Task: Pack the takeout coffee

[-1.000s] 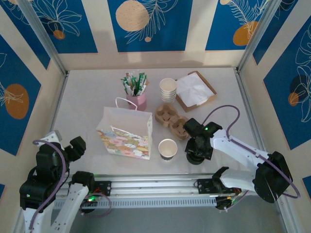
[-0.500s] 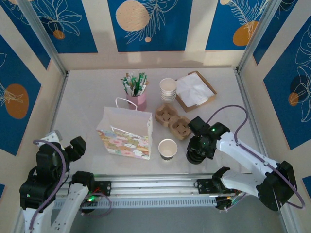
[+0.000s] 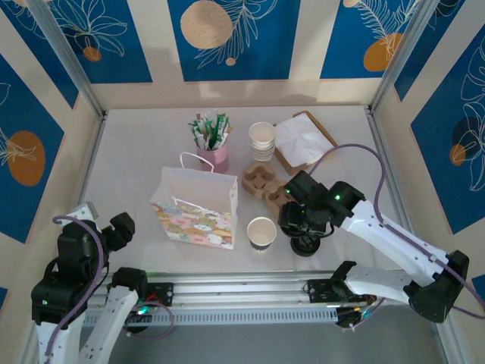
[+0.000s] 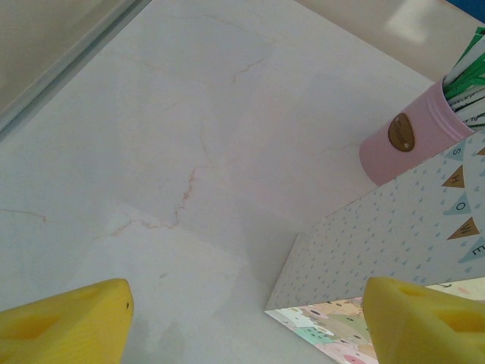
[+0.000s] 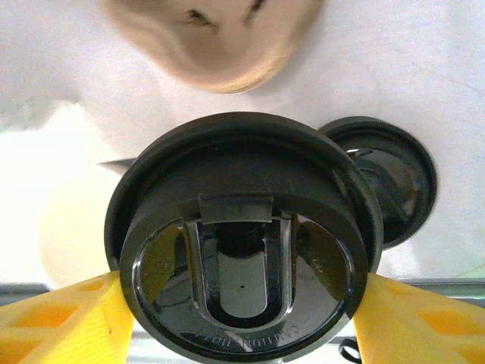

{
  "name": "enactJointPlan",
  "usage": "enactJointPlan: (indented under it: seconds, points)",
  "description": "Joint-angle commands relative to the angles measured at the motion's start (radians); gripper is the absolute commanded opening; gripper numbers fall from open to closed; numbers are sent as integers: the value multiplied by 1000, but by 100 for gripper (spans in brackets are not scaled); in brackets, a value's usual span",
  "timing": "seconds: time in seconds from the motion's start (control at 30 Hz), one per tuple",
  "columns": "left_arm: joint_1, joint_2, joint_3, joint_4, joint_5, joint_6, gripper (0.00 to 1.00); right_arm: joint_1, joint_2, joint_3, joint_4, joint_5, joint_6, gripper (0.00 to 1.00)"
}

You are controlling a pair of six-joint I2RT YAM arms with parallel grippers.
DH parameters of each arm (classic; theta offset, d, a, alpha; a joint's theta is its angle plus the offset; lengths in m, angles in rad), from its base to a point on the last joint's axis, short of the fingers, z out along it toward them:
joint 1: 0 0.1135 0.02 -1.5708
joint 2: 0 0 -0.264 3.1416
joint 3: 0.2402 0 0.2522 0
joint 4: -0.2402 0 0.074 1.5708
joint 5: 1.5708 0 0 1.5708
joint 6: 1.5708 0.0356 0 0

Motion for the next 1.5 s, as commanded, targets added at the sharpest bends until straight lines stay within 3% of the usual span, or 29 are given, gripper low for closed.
enactJointPlan:
  seconds: [0.0, 0.2, 0.53, 1.47]
  points:
    - [-5, 4, -13, 17, 35, 7, 79, 70, 59, 72, -47, -16, -24, 72]
    - [-5, 0, -14, 21, 46, 12, 79, 127, 159, 117, -10, -62, -47, 71]
    - [-6, -6, -12, 13, 59, 42, 79, 185, 293, 176, -31, -35, -78, 71]
    - [-6, -36, -23, -34, 35, 34, 79, 208, 396, 222, -32, -17, -101, 72]
